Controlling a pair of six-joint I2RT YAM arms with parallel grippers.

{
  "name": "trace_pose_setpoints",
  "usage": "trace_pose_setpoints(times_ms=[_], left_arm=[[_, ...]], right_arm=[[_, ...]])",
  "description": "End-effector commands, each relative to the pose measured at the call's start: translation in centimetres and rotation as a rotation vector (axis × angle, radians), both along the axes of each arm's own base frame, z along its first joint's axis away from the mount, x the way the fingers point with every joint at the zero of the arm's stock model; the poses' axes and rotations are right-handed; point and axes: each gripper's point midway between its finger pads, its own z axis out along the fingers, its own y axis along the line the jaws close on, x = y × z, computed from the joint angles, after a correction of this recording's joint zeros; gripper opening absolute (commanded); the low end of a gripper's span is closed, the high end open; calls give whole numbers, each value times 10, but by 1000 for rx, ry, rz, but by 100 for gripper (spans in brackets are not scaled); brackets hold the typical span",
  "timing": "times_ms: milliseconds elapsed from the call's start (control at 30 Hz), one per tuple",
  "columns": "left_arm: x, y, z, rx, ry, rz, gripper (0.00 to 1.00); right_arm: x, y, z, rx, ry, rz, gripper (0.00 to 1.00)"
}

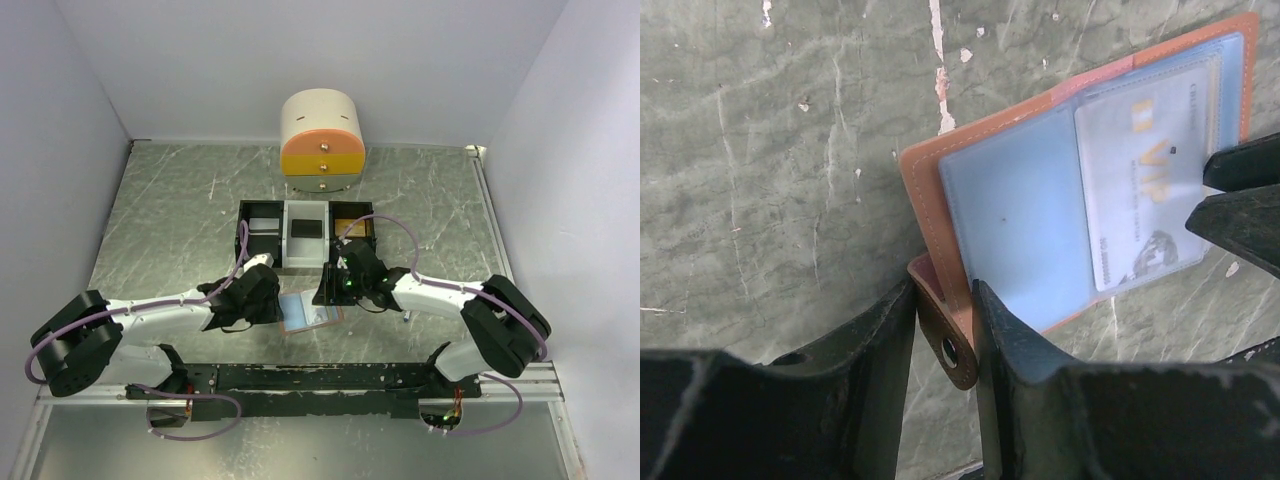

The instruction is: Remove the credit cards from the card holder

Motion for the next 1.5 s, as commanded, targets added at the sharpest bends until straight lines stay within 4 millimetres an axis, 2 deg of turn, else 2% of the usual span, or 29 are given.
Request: trace_pose_setpoints(times_ms=[0,233,500,800,933,1133,1467], left_arm=[[0,-6,2,0,-8,-13,39],[0,-6,1,0,-8,-15,38],[-1,-5,2,-2,-8,-15,37],[0,-7,4,-15,-13,-11,37],[0,-8,4,-13,-13,-13,37],[2,-5,9,-32,-33,20,38],[5,7,22,-64,-77,90,42]], right_arm=[[-1,13,19,89,-11,19,42],[-6,23,33,185,4,24,42],[-8,26,31,197,31,25,42],[-15,37,40,282,64,60,40],[-15,37,36,271,69,62,40],[-19,47,40,310,81,130,47],[-24,58,44,338,88,209,52]])
